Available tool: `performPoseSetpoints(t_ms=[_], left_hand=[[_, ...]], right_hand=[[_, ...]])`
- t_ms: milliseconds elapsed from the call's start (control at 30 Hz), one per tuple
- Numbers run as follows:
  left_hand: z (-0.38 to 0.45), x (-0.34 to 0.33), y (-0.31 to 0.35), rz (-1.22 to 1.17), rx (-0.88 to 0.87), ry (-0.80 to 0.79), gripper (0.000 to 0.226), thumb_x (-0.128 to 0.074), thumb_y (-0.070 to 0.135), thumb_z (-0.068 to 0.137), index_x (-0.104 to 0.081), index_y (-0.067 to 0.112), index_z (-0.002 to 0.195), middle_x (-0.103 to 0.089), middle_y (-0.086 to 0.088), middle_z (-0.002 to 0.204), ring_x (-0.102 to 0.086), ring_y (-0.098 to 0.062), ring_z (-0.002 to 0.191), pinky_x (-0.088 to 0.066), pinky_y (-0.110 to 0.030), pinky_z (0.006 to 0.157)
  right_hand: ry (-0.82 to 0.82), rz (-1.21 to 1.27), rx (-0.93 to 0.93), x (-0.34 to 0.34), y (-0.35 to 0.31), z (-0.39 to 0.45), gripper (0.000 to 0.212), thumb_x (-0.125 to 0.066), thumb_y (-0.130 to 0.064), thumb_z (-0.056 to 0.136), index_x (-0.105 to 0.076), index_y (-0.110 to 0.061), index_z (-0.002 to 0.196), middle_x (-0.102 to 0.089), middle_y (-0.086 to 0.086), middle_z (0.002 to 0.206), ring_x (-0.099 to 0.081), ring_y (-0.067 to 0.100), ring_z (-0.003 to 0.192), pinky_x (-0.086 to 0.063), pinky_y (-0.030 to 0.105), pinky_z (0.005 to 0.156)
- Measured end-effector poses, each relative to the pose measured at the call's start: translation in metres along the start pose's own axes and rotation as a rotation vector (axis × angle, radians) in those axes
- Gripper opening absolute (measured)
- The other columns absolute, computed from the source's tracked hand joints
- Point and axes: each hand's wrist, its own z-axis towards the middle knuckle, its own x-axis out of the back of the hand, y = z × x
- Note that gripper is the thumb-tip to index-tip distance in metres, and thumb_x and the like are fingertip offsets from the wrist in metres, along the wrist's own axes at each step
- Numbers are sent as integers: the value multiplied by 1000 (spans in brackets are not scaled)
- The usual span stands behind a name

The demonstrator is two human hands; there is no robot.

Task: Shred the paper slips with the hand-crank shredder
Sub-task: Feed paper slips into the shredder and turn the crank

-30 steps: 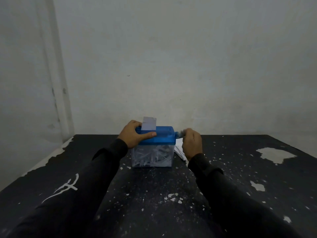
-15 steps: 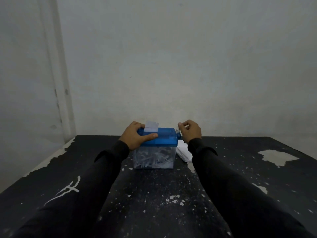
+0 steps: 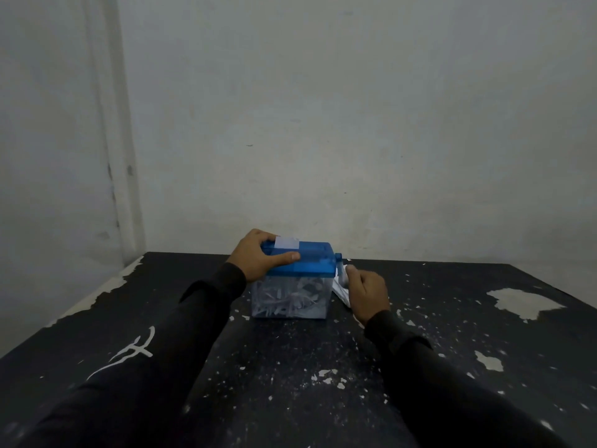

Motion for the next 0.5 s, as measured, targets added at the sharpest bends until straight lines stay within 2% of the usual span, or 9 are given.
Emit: performPoseSetpoints(t_ms=[100,200,300,367,433,500], left_hand=[[-2,0,1,-4,4,9,86,-79,81,56,-69,20,115,-55,4,113,-58,-8,100,-44,-16,79],[-4,1,3,-12,-3,-4,97,-72,85,50,-67,21,123,-54,4,116,-57,-10,104,-43,-19,85],[-4,2,3,-11,-6,-14,91,-76,80,57,-67,20,125,-54,4,118,-57,-11,107,-41,-13,81],[-5,2,3,-11,-4,-17,90,-76,80,57,-67,21,124,-54,5,118,-56,-10,107,-40,-10,79],[-5,2,4,-19,-4,-12,96,-72,84,51,-67,22,124,-54,5,118,-56,-8,105,-40,-9,79],[-6,2,5,-30,-4,-12,98,-71,84,51,-67,21,125,-54,6,118,-56,-7,104,-40,-9,79]], right_hand=[[16,183,67,4,-18,6,31,-41,-29,90,-45,-24,60,-42,-11,53,-37,3,51,-31,22,51],[-2,230,93,9,-31,23,33,-42,-28,97,-53,-15,69,-52,0,67,-48,1,59,-40,15,55],[-26,172,83,8,-29,49,43,-46,-39,106,-56,-7,79,-57,9,74,-50,9,65,-45,24,60],[9,166,15,5,-27,67,38,-54,-42,102,-53,-10,83,-54,4,74,-48,11,66,-44,24,61],[56,202,-54,1,-25,83,33,-63,-43,97,-52,-13,89,-61,6,82,-54,15,71,-47,27,64],[83,155,-78,-6,-18,92,31,-67,-42,94,-52,-16,86,-62,9,78,-55,17,67,-47,29,63]])
